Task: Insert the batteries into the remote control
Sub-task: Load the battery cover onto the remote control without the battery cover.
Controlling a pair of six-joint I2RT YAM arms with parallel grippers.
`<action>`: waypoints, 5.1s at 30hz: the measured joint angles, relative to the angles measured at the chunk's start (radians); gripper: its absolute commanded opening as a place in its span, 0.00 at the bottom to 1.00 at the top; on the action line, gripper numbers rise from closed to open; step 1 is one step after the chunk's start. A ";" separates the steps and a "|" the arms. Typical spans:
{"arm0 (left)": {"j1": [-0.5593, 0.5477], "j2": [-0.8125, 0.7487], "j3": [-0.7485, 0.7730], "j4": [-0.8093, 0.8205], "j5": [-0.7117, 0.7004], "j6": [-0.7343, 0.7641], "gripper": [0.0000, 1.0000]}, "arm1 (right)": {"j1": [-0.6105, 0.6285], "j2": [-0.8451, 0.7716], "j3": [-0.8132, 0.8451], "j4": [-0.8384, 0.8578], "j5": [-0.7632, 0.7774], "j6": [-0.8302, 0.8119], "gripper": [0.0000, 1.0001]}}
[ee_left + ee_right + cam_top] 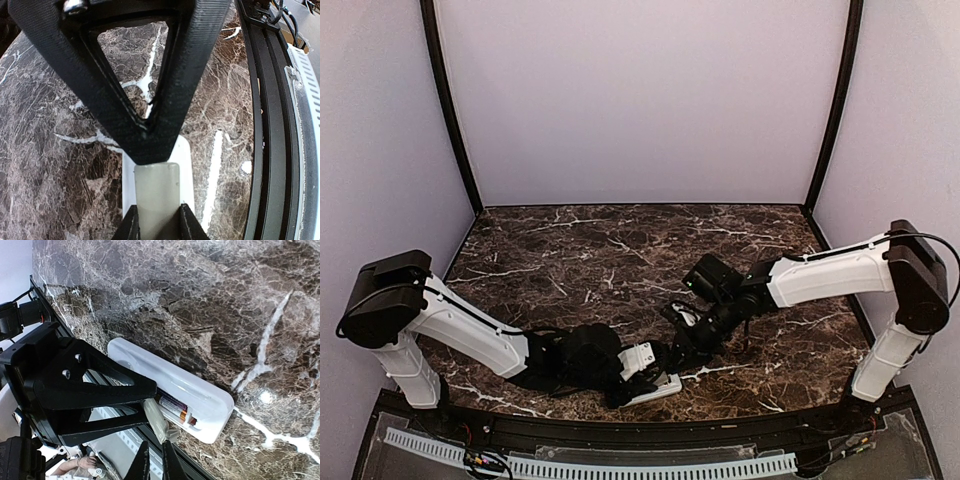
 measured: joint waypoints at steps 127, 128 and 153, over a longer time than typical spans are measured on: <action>-0.028 0.000 0.047 -0.070 -0.079 -0.010 0.00 | 0.030 0.065 -0.051 0.092 0.052 0.079 0.01; -0.028 0.005 0.053 -0.069 -0.082 -0.005 0.00 | 0.030 0.065 -0.051 0.092 0.053 0.081 0.01; -0.033 -0.002 0.027 -0.053 -0.029 -0.024 0.00 | 0.061 0.045 0.027 0.002 0.151 0.072 0.13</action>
